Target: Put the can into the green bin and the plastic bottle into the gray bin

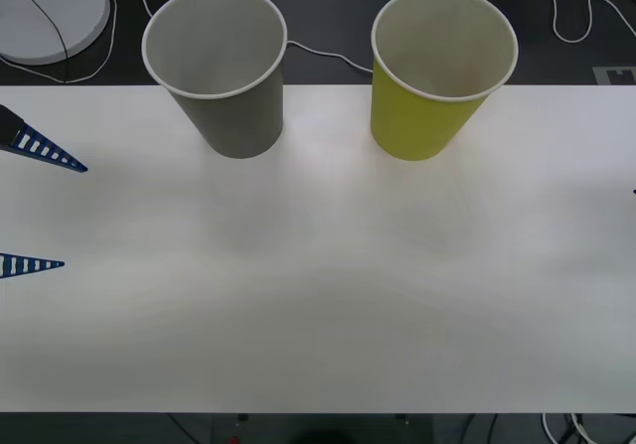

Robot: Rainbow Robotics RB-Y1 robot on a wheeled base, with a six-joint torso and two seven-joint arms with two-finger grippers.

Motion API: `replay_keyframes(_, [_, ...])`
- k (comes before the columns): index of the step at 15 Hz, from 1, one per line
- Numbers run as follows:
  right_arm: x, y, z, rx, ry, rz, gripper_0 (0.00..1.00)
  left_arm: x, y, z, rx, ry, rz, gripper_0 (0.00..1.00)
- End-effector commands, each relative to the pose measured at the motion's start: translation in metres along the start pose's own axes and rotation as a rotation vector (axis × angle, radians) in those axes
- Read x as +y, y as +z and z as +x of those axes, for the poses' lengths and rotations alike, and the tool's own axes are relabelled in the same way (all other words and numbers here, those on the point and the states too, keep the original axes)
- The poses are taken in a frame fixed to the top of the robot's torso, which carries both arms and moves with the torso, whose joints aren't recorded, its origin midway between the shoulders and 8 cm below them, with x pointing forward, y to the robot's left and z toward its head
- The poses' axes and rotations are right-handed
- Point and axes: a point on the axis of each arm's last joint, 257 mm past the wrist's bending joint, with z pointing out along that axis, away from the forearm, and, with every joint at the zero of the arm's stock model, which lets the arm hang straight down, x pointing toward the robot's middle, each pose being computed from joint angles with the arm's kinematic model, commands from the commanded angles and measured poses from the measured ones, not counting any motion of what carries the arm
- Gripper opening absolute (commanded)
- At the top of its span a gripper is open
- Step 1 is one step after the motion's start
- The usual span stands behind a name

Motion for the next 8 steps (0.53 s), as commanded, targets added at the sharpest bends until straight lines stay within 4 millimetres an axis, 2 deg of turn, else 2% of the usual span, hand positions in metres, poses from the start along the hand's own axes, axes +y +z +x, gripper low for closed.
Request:
replay_keyframes(1, [0.0012,0.0029,-0.0014,-0.017,-0.014,0.007,1.0,0.0,0.0,0.0,0.0,0.0,0.0,1.0])
replay_keyframes(8, [0.0016,0.0044,-0.0037,-0.031,-0.015,0.01,1.0,0.0,0.0,0.0,0.0,0.0,0.0,1.0])
